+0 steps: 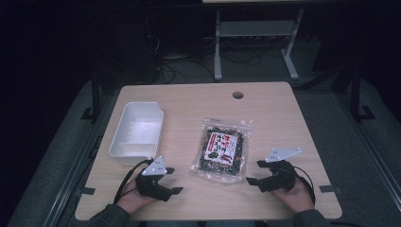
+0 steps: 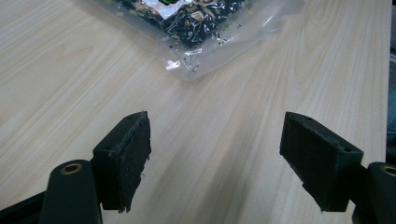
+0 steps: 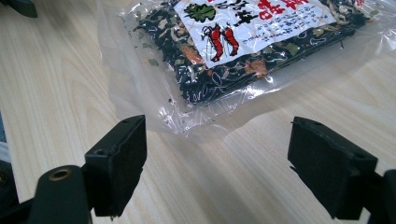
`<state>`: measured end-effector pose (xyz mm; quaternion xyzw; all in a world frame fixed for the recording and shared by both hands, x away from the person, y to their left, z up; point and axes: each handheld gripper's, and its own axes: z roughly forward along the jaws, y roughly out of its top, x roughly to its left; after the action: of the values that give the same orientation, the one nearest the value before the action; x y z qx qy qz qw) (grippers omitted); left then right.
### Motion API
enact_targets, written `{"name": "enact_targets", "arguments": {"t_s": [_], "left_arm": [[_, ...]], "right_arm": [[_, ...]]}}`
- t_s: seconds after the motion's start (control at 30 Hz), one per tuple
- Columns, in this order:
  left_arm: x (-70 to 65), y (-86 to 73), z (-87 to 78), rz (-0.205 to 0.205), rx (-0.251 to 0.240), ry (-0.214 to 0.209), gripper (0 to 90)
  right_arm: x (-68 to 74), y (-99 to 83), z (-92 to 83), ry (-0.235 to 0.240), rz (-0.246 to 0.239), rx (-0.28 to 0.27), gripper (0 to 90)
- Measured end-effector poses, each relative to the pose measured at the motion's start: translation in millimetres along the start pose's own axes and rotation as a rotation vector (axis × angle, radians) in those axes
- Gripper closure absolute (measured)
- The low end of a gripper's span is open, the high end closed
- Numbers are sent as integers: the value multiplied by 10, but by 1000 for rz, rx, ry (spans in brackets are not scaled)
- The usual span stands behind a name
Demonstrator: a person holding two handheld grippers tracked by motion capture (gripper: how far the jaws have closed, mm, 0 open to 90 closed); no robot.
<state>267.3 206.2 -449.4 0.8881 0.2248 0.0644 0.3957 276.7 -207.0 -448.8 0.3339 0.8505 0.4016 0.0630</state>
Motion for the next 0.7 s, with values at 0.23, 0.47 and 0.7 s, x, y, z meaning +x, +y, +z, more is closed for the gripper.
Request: {"name": "enact_targets", "arguments": {"t_s": [0.23, 0.47, 0.7], "left_arm": [[-9, 8, 32, 2, 15, 6, 249], [-6, 34, 34, -2, 2, 6, 270], [-8, 65, 75, 3, 7, -1, 346]], "right_arm": [[-76, 82, 16, 12, 19, -10, 185], [-291, 282, 29, -4, 64, 18, 166], [-557, 615, 37, -44, 109, -14, 191]]}}
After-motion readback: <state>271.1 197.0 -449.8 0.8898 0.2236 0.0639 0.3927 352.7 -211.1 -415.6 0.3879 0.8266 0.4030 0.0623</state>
